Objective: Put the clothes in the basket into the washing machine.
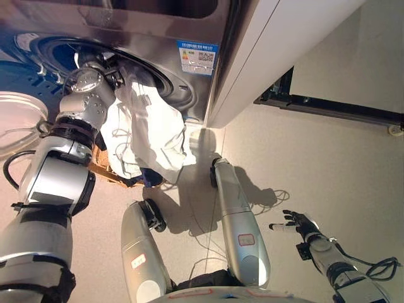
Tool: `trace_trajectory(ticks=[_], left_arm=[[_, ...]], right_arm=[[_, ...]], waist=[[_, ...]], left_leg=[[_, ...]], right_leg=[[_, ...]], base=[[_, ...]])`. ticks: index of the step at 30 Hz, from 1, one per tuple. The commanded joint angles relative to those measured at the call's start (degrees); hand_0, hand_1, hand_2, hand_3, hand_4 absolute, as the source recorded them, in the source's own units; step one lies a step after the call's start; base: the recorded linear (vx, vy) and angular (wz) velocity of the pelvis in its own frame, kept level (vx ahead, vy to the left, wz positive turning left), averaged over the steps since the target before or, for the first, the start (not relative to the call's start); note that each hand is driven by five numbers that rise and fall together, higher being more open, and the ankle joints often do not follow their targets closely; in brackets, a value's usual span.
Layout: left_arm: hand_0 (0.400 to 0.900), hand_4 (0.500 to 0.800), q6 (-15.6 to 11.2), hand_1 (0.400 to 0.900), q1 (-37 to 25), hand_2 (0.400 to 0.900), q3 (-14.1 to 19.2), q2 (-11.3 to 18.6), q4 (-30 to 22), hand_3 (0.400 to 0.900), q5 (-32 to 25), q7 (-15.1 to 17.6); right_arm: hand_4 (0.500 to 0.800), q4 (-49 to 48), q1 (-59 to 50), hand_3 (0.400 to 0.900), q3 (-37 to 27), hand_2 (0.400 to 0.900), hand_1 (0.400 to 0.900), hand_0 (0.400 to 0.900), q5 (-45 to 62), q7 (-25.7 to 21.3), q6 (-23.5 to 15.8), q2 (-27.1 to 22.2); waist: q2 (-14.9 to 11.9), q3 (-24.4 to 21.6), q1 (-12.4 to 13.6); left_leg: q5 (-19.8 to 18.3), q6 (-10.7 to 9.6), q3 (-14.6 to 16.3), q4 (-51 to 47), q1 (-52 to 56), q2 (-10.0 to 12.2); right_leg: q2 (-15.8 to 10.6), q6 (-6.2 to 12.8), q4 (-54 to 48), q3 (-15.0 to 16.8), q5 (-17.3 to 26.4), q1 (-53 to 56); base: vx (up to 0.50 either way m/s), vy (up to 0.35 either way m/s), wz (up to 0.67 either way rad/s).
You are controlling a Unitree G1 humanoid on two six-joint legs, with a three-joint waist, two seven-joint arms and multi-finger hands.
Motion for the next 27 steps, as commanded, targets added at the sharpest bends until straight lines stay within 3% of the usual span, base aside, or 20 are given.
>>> trace_trajectory(ticks=[1, 4, 10, 14, 18, 23, 24, 27], left_arm=[[0.9, 0.8, -0.2, 0.9, 8.0, 0.9, 1.3, 0.0, 2.7, 0.9, 6.1, -6.5], [0.9, 0.8, 0.3, 0.9, 13.8, 0.9, 2.3, -2.4, 5.3, 0.9, 10.7, -11.0], [0.9, 0.8, -2.5, 0.9, 23.4, 0.9, 4.0, -7.7, 10.3, 0.9, 16.7, -13.2], [0.9, 0.8, -5.7, 0.9, 27.9, 0.9, 3.3, -10.5, 13.3, 0.9, 24.0, -12.2], [0.9, 0.8, -6.8, 0.9, 31.6, 0.9, 1.3, -12.1, 16.2, 0.9, 33.2, -9.9], [0.9, 0.8, -7.6, 0.9, 37.4, 0.9, 0.3, -14.5, 18.3, 0.9, 38.4, -9.8], [0.9, 0.8, -7.3, 0.9, 38.7, 0.9, 0.5, -14.9, 18.4, 0.9, 39.6, -10.1], [0.9, 0.8, -6.6, 0.9, 43.4, 0.9, 2.1, -15.9, 19.4, 0.9, 42.5, -11.7]], right_arm=[[0.8, 4.5, 4.8, 0.9, 2.2, 0.9, 0.9, 0.9, 0.1, -2.3, -0.5, -0.3], [0.8, 3.8, 4.0, 0.9, 2.8, 0.9, 0.9, 0.9, 0.7, -3.6, -0.5, 0.7], [0.8, 3.0, 3.2, 0.9, 3.0, 0.9, 0.9, 0.9, 0.2, -5.6, -1.4, 2.1], [0.8, 3.7, 2.7, 0.9, 2.8, 0.9, 0.9, 0.9, -0.2, -5.8, -2.0, 2.7], [0.8, 4.0, 1.7, 0.9, 3.2, 0.9, 0.9, 0.9, 0.2, -6.1, -2.2, 2.8], [0.8, 4.2, 0.9, 0.9, 3.4, 0.9, 0.9, 0.9, -0.9, -6.3, -2.8, 3.2], [0.8, 4.3, 0.7, 0.9, 3.4, 0.9, 0.9, 0.9, -1.6, -6.4, -2.8, 3.4], [0.8, 4.4, 0.7, 0.9, 3.5, 0.9, 0.9, 0.9, -4.7, -5.9, -2.4, 3.9]], waist=[[0.2, -12.0, 0.2], [0.1, -12.3, 1.4], [-0.4, -12.4, 3.4], [-1.0, -12.5, 4.9], [-1.5, -12.9, 6.4], [-1.6, -13.6, 8.0], [-1.7, -14.0, 8.2], [-1.7, -15.1, 9.3]], left_leg=[[1.3, 7.1, -0.5, -0.1, -6.3, 0.5], [1.7, 6.8, -0.5, -2.4, -4.5, 0.5], [1.2, 6.4, -0.9, -3.8, -2.2, 1.1], [0.6, 6.3, -1.3, -3.5, -1.8, 1.7], [0.6, 6.2, -1.3, -4.5, -0.6, 2.0], [3.3, 5.6, -0.2, -11.4, 4.5, 1.3], [6.3, 5.8, 0.6, -14.4, 5.3, 0.9], [9.3, 5.3, 1.4, -21.4, 10.3, 0.0]], right_leg=[[-4.4, 1.56, -8.4, 2.1, 5.0, -0.7], [-5.4, 2.0, -10.1, 1.3, 5.6, 1.0], [-6.8, 2.74, -11.1, 0.1, 5.4, 3.3], [-7.7, 2.93, -11.1, -1.0, 5.0, 4.5], [-8.5, 2.71, -11.9, -2.1, 4.9, 6.4], [-9.0, 2.72, -17.9, -3.6, 6.5, 11.6], [-9.1, 2.24, -21.0, -4.2, 8.9, 12.7], [-9.3, 2.81, -27.4, -5.0, 10.7, 17.8]], base=[[-0.02, -0.044, 0.14], [-0.03, -0.035, 0.09], [-0.05, -0.002, 0.02], [-0.07, -0.042, 0.09], [-0.07, -0.037, 0.07], [-0.04, -0.008, 0.02], [-0.09, -0.014, 0.06], [0.0, -0.011, 0.05]])
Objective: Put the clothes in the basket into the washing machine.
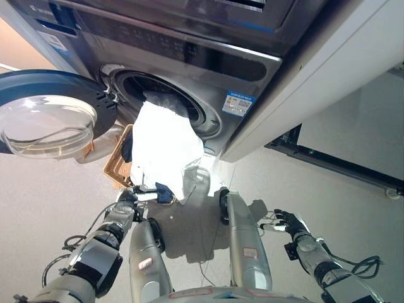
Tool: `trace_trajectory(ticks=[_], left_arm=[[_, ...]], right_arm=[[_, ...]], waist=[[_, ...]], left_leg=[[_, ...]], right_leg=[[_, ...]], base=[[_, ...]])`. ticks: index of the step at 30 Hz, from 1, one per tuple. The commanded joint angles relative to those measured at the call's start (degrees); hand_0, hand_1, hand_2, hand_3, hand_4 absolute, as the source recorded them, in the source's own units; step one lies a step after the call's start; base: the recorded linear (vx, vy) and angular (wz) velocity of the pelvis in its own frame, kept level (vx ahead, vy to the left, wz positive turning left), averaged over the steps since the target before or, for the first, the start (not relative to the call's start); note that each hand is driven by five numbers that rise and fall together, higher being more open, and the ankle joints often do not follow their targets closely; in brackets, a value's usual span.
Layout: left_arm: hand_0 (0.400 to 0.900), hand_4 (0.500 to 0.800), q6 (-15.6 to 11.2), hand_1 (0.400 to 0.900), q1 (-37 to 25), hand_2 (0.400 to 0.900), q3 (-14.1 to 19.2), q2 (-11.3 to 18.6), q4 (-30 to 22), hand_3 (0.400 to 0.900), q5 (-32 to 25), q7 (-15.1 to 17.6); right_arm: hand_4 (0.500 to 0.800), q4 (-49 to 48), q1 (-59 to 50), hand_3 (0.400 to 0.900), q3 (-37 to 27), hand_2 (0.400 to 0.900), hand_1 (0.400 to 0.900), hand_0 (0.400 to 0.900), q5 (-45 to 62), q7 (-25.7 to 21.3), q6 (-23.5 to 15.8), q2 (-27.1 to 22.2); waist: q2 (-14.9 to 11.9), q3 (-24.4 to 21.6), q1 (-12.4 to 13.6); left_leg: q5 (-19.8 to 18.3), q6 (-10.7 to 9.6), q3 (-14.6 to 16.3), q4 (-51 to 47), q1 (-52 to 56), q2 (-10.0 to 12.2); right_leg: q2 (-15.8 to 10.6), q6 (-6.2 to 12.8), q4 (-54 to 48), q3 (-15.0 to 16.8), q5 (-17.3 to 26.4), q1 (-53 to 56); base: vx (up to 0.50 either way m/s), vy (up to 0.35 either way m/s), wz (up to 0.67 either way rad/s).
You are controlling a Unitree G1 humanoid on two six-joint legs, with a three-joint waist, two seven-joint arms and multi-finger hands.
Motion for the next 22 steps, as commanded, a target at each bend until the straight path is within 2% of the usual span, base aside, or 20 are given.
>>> trace_trajectory(ticks=[1, 5, 11, 17, 20, 22], left_arm=[[0.9, 0.8, -1.3, 0.9, 4.9, 0.9, 1.3, 1.4, 3.5, 0.9, 6.3, -0.8], [0.9, 0.8, 0.2, 0.9, 10.8, 0.9, 3.3, 0.9, 4.7, 0.9, 12.8, -3.1], [0.9, 0.8, 2.7, 0.9, 17.1, 0.9, 5.7, -0.9, 6.2, 0.9, 16.2, -4.3], [0.9, 0.8, 1.5, 0.9, 20.2, 0.9, 6.8, -2.7, 6.9, 0.9, 17.8, -5.4], [0.9, 0.8, 0.1, 0.9, 20.5, 0.9, 5.5, -2.7, 6.4, 0.9, 20.7, -6.9], [0.9, 0.8, -0.2, 0.9, 20.4, 0.9, 4.7, -2.7, 6.0, 0.9, 20.4, -7.4]], right_arm=[[0.8, 1.5, 1.6, 0.9, 0.4, 0.9, 0.9, 0.9, -4.4, -0.9, -0.8, -1.1], [0.8, 1.8, 3.1, 0.9, 1.0, 0.9, 0.9, 0.9, -9.5, 1.0, -0.2, -0.2], [0.8, 3.7, 5.6, 0.9, -1.2, 0.9, 0.9, 0.9, -6.3, 0.7, 1.5, 2.2], [0.8, 6.1, 7.3, 0.9, -4.0, 0.9, 0.9, 0.9, -4.4, 0.2, 2.7, 5.2], [0.8, 7.1, 7.6, 0.9, -4.0, 0.9, 0.9, 0.9, -4.4, 0.3, 3.6, 6.1], [0.8, 7.3, 7.6, 0.9, -4.0, 0.9, 0.9, 0.9, -4.6, 0.2, 3.8, 6.3]], waist=[[-1.0, -3.9, 1.9], [-1.0, -6.6, 3.4], [-0.3, -12.1, 4.9], [0.3, -15.7, 5.5], [0.6, -17.0, 5.4], [0.7, -17.4, 5.5]], left_leg=[[5.2, 4.1, -0.7, -11.7, 6.0, -0.7], [9.0, 3.7, 0.6, -21.5, 14.2, -3.2], [14.0, 3.6, 2.4, -36.7, 25.0, -6.6], [16.3, 4.5, 3.1, -47.3, 32.3, -9.0], [16.5, 4.9, 3.2, -50.2, 34.6, -9.7], [16.4, 5.1, 2.9, -50.5, 34.9, -10.1]], right_leg=[[-6.3, 2.52, -17.0, 0.4, 7.6, 10.9], [-6.2, 4.01, -26.9, -2.2, 10.2, 19.9], [-5.3, 6.16, -40.3, -5.1, 14.6, 32.0], [-4.1, 7.45, -47.4, -5.0, 17.5, 37.9], [-3.2, 7.51, -49.6, -5.0, 18.1, 39.8], [-2.9, 7.48, -50.1, -4.9, 18.1, 40.2]], base=[[0.06, -0.008, 0.05], [0.1, -0.017, 0.08], [0.17, -0.012, 0.11], [0.12, 0.025, 0.01], [0.09, 0.024, 0.0], [0.03, 0.012, 0.0]])
